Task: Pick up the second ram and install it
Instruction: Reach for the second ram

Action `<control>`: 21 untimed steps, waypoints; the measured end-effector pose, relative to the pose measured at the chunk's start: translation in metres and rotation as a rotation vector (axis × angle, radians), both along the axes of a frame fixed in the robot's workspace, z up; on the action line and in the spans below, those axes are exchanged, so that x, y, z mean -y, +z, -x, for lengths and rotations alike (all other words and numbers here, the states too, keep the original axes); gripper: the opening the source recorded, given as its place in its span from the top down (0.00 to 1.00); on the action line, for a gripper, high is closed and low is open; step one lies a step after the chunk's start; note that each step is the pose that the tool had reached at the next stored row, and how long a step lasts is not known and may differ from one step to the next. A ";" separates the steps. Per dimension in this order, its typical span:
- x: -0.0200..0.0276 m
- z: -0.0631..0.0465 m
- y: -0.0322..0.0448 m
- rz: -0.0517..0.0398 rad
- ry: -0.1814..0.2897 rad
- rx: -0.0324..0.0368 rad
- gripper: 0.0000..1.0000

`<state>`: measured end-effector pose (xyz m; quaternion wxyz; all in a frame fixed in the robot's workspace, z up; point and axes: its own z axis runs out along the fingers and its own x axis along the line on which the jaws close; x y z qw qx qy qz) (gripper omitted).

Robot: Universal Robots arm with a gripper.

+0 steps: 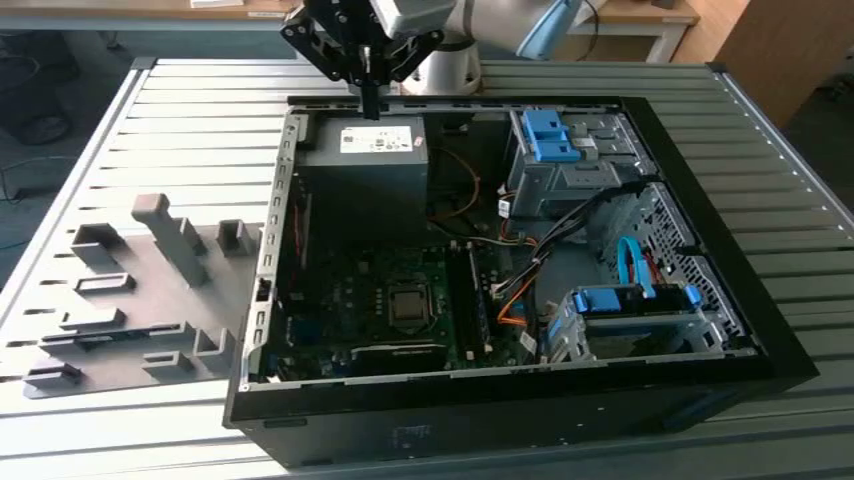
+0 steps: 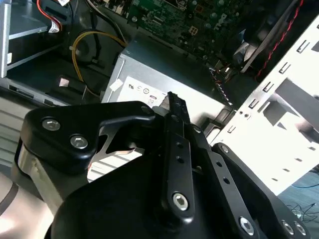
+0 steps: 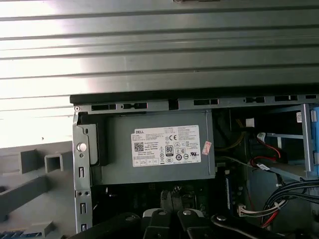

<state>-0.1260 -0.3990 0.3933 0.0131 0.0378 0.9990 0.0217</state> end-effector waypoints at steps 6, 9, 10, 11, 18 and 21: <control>0.0000 0.022 0.0000 0.0001 0.000 -0.0001 0.90; 0.0000 0.035 -0.0001 0.0000 0.000 0.0001 0.90; 0.0000 0.040 -0.0001 0.0000 0.000 0.0001 0.90; 0.0000 0.044 -0.0001 0.0000 0.000 0.0001 0.90; 0.0000 0.076 -0.0002 0.0000 0.000 0.0005 0.90; 0.0000 0.088 -0.0003 0.0000 0.000 0.0005 0.90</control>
